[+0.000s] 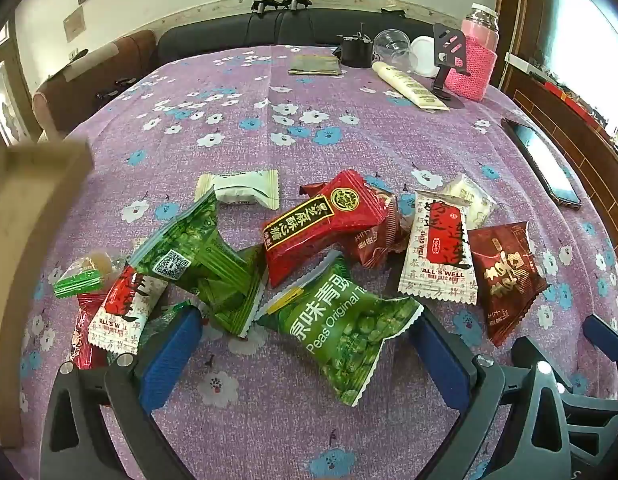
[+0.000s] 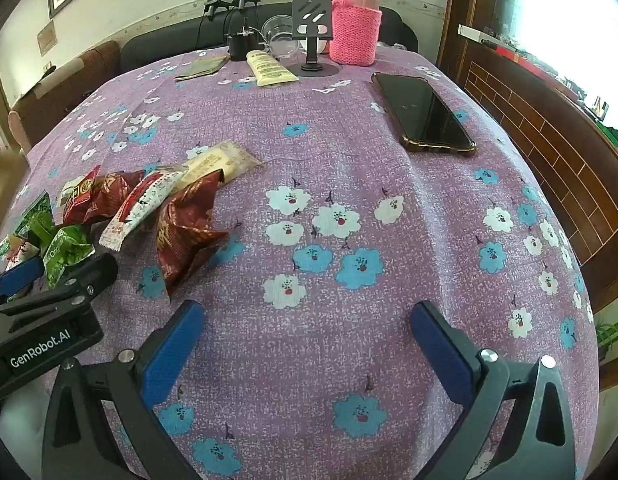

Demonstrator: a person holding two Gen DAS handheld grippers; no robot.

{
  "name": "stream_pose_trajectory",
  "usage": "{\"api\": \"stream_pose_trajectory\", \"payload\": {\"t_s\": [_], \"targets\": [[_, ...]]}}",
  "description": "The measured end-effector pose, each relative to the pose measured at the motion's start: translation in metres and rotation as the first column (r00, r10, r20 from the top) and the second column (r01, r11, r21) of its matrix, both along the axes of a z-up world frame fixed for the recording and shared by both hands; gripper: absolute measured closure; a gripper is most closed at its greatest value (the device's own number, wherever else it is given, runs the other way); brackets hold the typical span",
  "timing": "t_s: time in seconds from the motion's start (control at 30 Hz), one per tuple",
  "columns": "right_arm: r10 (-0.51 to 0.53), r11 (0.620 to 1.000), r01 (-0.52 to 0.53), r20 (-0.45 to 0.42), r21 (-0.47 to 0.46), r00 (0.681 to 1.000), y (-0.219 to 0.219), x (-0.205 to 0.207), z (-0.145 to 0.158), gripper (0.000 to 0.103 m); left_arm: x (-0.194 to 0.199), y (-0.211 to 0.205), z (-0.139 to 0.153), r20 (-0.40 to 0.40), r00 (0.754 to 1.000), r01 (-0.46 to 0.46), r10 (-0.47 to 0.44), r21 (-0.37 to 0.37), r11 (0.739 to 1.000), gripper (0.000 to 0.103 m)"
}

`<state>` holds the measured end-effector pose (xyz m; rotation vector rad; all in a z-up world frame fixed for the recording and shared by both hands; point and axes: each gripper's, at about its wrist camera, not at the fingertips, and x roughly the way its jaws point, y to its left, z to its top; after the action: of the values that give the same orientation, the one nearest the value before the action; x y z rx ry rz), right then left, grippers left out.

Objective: Organize snacks

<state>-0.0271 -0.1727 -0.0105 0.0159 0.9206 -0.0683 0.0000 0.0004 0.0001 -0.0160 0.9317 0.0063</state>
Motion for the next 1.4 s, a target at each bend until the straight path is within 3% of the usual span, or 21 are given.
{"api": "stream_pose_trajectory", "payload": {"t_s": [1.4], "targets": [[0.000,1.000,0.000,0.000,0.001,1.000,-0.0004,-0.0003,0.0002,0.000,-0.0007,0.0014,-0.0035,-0.001,1.000,-0.001,0.001,-0.001,1.000,0.000]]}}
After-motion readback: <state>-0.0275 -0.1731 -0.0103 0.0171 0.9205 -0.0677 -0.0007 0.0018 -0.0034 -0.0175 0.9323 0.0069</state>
